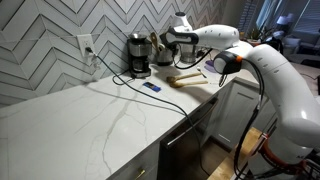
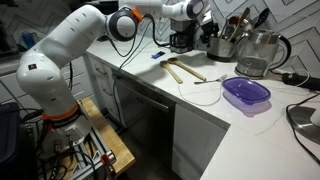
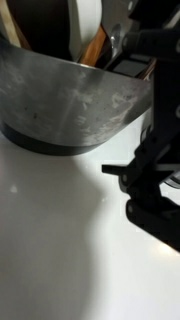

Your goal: Pull the utensil holding bucket slightly backwards

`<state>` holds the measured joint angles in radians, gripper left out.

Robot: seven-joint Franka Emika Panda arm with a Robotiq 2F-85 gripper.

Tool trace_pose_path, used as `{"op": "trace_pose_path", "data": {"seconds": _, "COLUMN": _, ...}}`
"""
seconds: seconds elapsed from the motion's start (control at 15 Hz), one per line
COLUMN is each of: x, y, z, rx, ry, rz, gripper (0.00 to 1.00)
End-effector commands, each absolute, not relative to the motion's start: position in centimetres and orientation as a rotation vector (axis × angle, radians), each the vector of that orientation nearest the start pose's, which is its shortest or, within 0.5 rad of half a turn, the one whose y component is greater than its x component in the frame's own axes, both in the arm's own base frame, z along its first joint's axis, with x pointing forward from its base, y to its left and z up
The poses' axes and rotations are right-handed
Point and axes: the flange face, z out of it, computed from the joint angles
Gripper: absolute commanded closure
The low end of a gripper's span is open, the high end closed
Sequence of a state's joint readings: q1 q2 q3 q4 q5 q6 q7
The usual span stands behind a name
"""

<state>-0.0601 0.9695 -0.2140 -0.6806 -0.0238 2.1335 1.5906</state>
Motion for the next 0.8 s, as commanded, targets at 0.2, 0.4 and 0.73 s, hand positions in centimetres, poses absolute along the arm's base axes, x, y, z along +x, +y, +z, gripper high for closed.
{"op": "trace_pose_path", "data": {"seconds": 0.2, "x": 80.7, "y": -13.4, "z": 44.6, "rx": -1.855, "ry": 2.296, "rz": -0.634, "gripper": 0.73}}
{"op": "trace_pose_path", "data": {"seconds": 0.4, "x": 80.3, "y": -13.4, "z": 44.8, "rx": -1.864, "ry": 2.331, "rz": -0.604, "gripper": 0.95}}
{"op": "trace_pose_path", "data": {"seconds": 0.73, "x": 79.2, "y": -13.2, "z": 45.6, "rx": -1.903, "ry": 2.395, "rz": -0.528, "gripper": 0.98}}
